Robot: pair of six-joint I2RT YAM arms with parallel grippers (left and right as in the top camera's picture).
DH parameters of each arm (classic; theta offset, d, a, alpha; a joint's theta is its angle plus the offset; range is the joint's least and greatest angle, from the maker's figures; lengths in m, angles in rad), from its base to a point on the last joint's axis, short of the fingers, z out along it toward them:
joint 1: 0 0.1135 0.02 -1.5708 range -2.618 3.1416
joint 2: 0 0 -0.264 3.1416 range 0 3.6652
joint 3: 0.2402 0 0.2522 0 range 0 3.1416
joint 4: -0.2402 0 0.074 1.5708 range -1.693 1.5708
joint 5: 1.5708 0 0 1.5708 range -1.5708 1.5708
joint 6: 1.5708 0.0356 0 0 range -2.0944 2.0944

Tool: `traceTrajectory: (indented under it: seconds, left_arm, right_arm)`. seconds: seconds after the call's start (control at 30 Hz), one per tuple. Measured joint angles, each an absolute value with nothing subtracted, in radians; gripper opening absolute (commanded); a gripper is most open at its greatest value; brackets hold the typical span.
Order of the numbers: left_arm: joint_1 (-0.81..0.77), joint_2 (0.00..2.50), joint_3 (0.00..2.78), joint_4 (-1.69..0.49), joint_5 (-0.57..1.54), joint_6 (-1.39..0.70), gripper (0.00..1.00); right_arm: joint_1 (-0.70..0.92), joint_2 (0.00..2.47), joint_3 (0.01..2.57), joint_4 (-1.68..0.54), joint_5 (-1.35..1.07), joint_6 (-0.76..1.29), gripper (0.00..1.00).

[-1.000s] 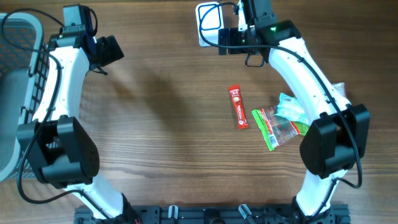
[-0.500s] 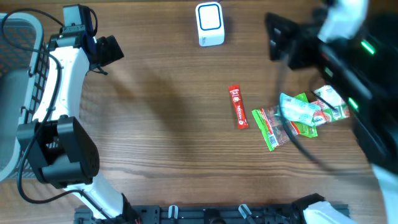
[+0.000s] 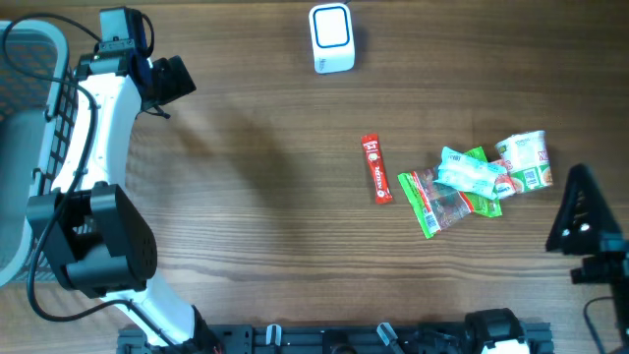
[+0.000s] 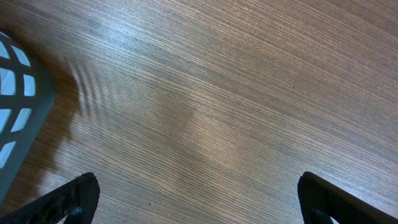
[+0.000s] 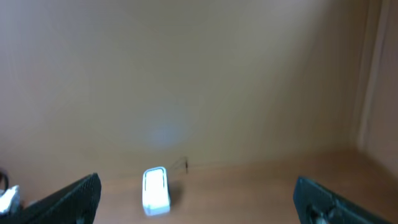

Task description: Scan the item barcode

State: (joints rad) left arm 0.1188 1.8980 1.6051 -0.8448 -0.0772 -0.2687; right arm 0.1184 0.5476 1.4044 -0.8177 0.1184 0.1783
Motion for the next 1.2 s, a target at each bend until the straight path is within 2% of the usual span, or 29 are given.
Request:
traceTrajectory:
  seconds: [0.17, 0.37, 0.5, 0.67, 0.87, 1.0, 1.2]
  left_arm:
    - [0.119, 1.898, 1.605, -0.844, -0.078, -0.269, 1.0]
    - [0.119, 1.898, 1.605, -0.844, -0.078, -0.268, 1.0]
    - [0.119, 1.898, 1.605, -0.844, -0.078, -0.269, 1.0]
    - [0.119, 1.898, 1.605, -0.844, -0.078, -0.269, 1.0]
    - [0.119, 1.898, 1.605, -0.844, -0.078, -0.269, 1.0]
    - [0.119, 1.898, 1.605, -0.844, -0.078, -0.269, 1.0]
    - [0.119, 1.898, 1.605, -0.844, -0.078, -0.269, 1.0]
  right_arm:
    - [0.03, 0.319, 1.001, -0.503, 0.019, 0.11, 1.0]
    - [0.004, 0.123, 0.543, 0.075, -0.073, 0.092, 1.0]
    - [0.004, 0.043, 0.298, 0.292, -0.098, 0.088, 1.0]
    - [0.004, 0.021, 0.144, 0.3, -0.105, 0.101, 1.0]
    - [0.004, 0.019, 0.037, 0.154, -0.112, 0.12, 1.0]
    - [0.004, 0.017, 0.009, 0.014, -0.112, 0.123, 1.0]
    - [0.004, 0.017, 0.006, 0.004, -0.116, 0.073, 1.0]
